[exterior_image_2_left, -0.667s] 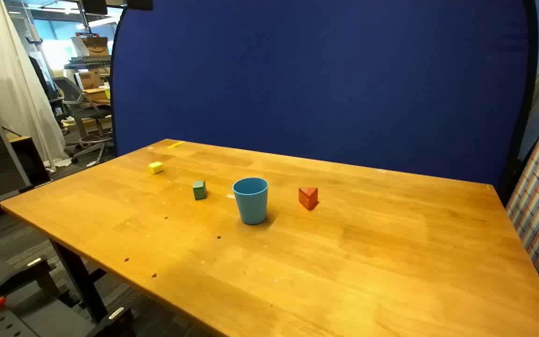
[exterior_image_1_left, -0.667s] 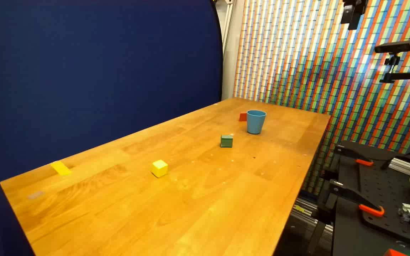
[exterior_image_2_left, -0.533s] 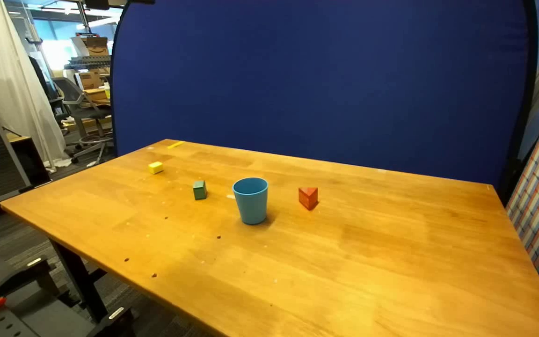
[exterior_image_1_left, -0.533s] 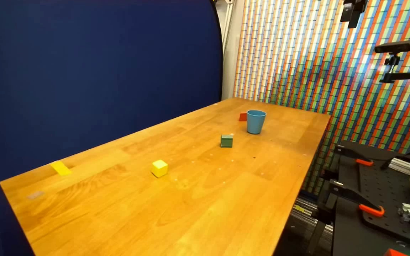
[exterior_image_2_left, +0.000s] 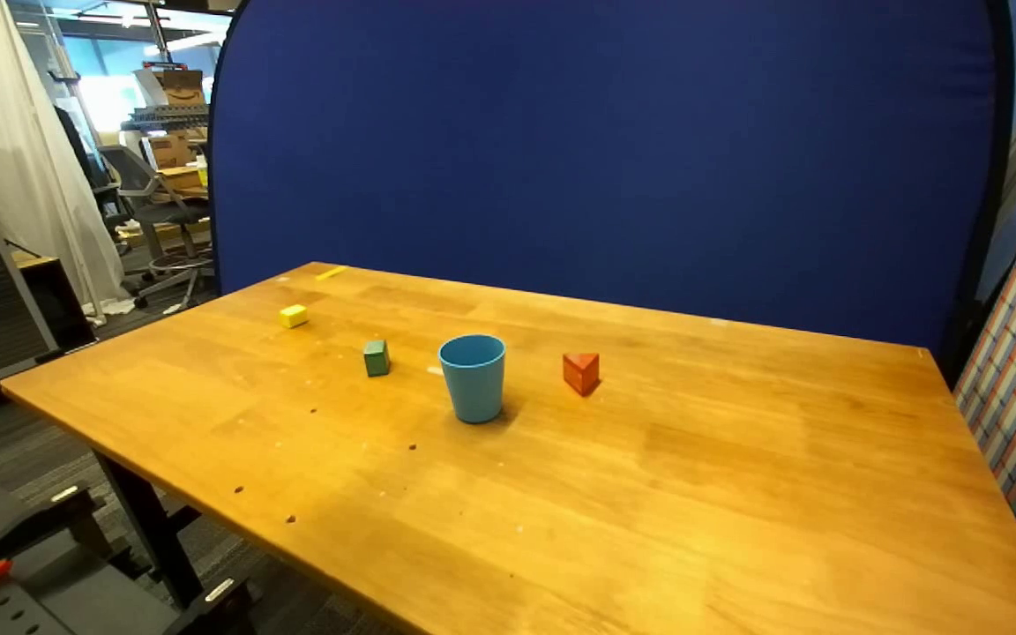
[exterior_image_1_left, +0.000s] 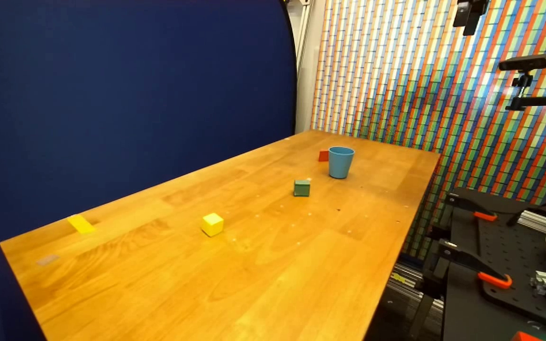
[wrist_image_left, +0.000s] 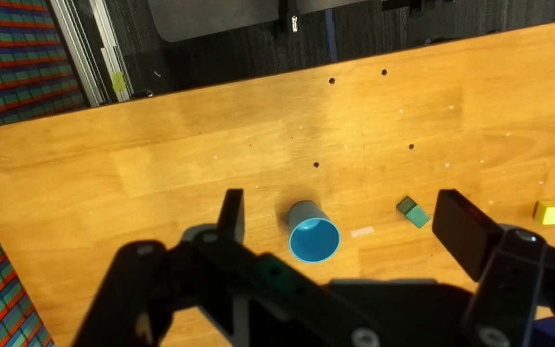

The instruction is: Put the yellow cube inside the cup

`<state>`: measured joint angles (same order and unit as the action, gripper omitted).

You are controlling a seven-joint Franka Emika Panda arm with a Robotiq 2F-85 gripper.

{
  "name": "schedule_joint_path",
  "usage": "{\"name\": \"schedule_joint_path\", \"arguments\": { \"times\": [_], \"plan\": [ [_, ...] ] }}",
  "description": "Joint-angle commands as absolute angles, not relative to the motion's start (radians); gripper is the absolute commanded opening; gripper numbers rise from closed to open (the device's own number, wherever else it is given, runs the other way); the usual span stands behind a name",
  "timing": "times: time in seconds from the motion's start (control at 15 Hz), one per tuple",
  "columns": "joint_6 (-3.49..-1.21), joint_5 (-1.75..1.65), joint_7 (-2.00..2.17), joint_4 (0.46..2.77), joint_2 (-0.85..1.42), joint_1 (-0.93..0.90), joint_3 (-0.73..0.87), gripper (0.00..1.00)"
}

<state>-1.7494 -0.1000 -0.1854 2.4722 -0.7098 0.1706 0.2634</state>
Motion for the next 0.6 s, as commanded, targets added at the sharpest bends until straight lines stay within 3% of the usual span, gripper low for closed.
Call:
{"name": "schedule_joint_path", "arguments": {
  "times": [0.0,0.53],
  "plan": [
    [-1.772,-0.097,-0.184,2.473,-0.684,0.17,0.254,1.0],
    [-2.091,0.015,-0.252,2.517,-0.296,-0.042,0.122,1.0]
  ]
}}
